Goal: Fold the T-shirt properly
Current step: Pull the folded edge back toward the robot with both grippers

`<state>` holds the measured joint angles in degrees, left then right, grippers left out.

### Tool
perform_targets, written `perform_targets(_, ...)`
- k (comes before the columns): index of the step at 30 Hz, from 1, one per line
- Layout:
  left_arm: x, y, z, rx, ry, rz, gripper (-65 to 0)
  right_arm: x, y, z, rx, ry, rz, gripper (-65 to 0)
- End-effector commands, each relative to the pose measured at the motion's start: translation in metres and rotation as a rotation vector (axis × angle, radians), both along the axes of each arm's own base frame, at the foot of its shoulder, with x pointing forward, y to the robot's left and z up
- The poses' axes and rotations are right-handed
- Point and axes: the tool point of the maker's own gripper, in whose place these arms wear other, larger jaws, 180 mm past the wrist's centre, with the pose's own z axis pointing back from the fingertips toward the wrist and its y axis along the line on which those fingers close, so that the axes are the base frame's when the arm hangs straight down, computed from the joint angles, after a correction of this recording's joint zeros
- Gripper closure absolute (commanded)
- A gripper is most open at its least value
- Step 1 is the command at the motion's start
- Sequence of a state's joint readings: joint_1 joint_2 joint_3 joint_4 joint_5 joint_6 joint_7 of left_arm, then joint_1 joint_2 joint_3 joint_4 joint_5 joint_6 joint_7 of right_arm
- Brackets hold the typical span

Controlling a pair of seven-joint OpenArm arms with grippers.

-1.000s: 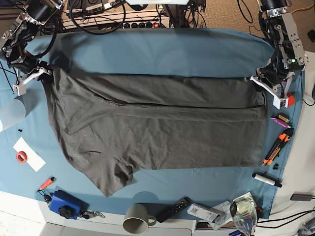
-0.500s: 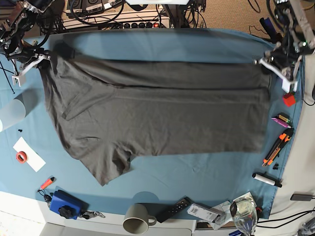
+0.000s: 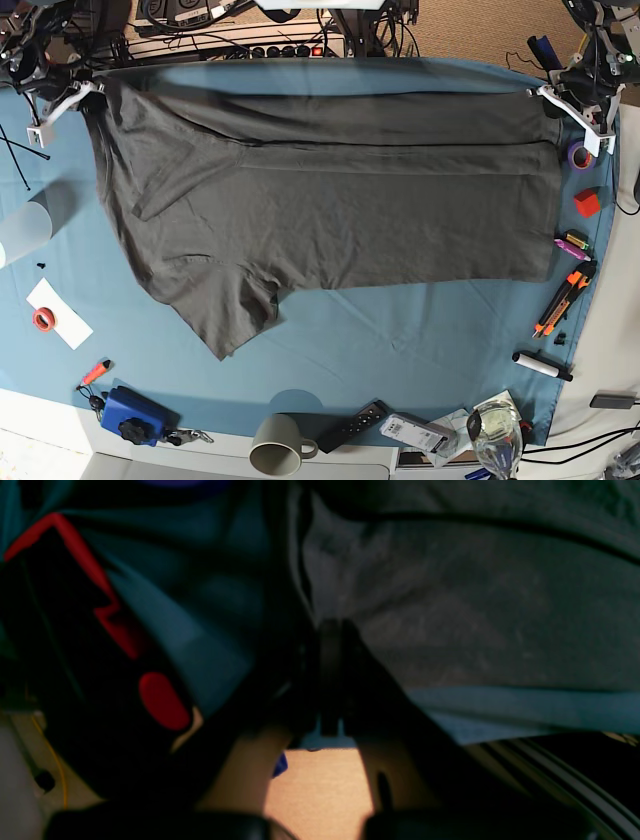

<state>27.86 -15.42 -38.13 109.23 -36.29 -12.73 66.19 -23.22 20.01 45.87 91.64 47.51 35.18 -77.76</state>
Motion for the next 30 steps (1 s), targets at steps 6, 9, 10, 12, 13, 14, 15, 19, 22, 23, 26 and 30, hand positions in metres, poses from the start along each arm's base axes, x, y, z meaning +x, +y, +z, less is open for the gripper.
perform_targets(6,-0.009,0.010,0.003,0.046,0.024,-0.006,0.0,-0.018,-0.009,-0.002,-0.034,0.073,0.005,0.0)
perform_targets(9,-0.010,0.016,0.002,0.080,0.032,-0.007,0.0,-0.014,-0.009,0.000,-0.037,0.050,0.002,0.0)
perform_targets(10,-0.010,0.018,0.003,0.086,0.033,-0.009,0.0,-0.013,-0.010,0.000,-0.039,0.043,0.000,0.0)
perform_targets(12,-0.009,0.021,0.004,0.094,0.030,-0.013,0.0,-0.011,-0.010,0.001,-0.041,0.030,-0.003,0.0)
perform_targets(13,-0.007,0.022,0.006,0.099,0.021,-0.014,0.0,-0.009,-0.011,0.002,-0.043,0.022,-0.005,0.0)
perform_targets(14,-0.005,0.024,0.007,0.106,0.012,-0.016,0.0,-0.008,-0.011,0.002,-0.044,0.015,-0.006,0.0)
perform_targets(15,-0.004,0.025,0.008,0.112,0.008,-0.017,0.0,-0.007,-0.011,0.002,-0.045,0.011,-0.007,0.0)
perform_targets(19,-0.007,0.032,0.007,0.149,0.029,-0.018,0.0,-0.009,-0.014,0.001,-0.061,0.019,-0.012,0.0)
perform_targets(22,-0.007,0.033,0.007,0.147,0.031,0.006,0.0,-0.012,-0.019,0.000,-0.082,0.037,-0.027,0.0)
perform_targets(23,-0.007,0.033,0.007,0.148,0.031,0.008,0.0,-0.012,-0.021,0.000,-0.090,0.040,-0.032,0.0)
perform_targets(26,-0.007,0.033,0.007,0.147,0.031,0.008,0.0,-0.011,-0.021,0.000,-0.093,0.036,-0.034,0.0)
perform_targets(30,-0.007,0.033,0.007,0.144,0.027,0.008,0.0,-0.013,-0.021,-0.001,-0.092,0.045,-0.032,0.0)
